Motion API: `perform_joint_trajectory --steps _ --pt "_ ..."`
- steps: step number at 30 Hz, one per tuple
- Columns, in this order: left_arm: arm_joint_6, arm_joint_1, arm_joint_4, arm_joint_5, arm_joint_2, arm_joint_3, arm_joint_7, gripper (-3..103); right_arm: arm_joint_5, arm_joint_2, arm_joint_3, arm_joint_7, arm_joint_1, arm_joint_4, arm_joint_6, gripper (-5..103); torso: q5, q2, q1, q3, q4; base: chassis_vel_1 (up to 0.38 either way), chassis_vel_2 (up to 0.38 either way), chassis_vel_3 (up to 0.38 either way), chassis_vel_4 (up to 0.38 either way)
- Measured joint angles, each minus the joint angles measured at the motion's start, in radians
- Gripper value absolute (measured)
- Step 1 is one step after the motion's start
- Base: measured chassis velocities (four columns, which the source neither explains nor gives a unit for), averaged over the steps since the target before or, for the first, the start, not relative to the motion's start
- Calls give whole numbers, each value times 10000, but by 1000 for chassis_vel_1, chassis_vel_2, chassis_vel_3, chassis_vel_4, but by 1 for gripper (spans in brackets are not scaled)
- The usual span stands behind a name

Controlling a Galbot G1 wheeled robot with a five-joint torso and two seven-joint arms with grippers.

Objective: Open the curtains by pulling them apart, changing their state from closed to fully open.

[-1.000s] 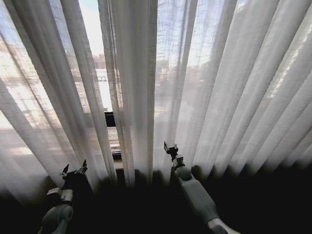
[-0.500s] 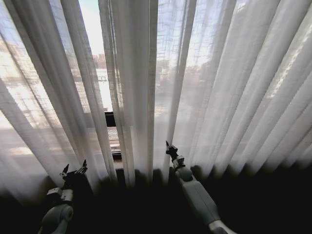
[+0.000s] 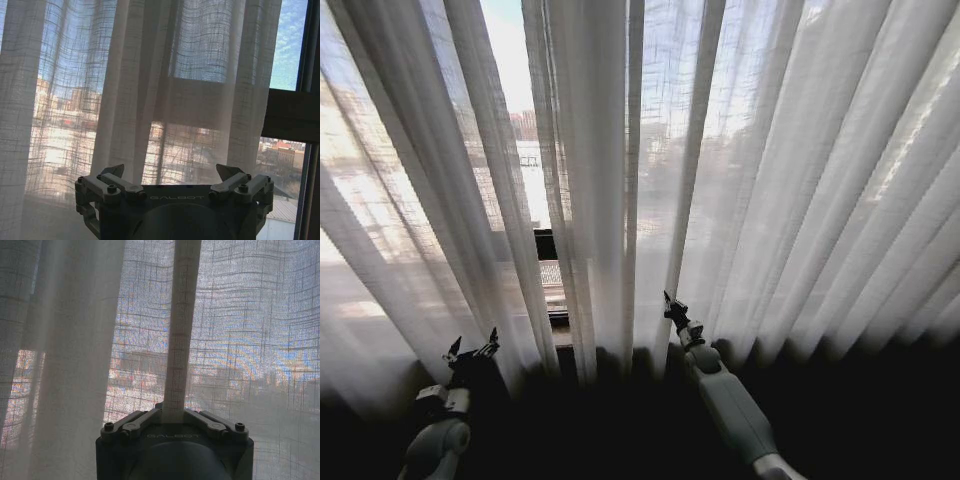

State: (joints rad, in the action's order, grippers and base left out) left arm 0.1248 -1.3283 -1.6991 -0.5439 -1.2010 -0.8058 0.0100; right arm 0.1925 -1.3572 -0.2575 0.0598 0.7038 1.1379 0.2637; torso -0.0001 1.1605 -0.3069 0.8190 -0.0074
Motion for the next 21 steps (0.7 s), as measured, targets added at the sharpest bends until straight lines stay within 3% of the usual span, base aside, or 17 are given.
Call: perform_joint_trajectory --steps 8,21 --pt "0 0 0 0 -1 0 0 100 42 117 -107 112 -17 -64 6 0 1 0 0 0 -3 -157 -177 178 156" --pt "0 0 0 0 -1 0 0 100 68 211 -214 266 62 -64 84 0 0 1 0 0 0 -316 -303 312 311"
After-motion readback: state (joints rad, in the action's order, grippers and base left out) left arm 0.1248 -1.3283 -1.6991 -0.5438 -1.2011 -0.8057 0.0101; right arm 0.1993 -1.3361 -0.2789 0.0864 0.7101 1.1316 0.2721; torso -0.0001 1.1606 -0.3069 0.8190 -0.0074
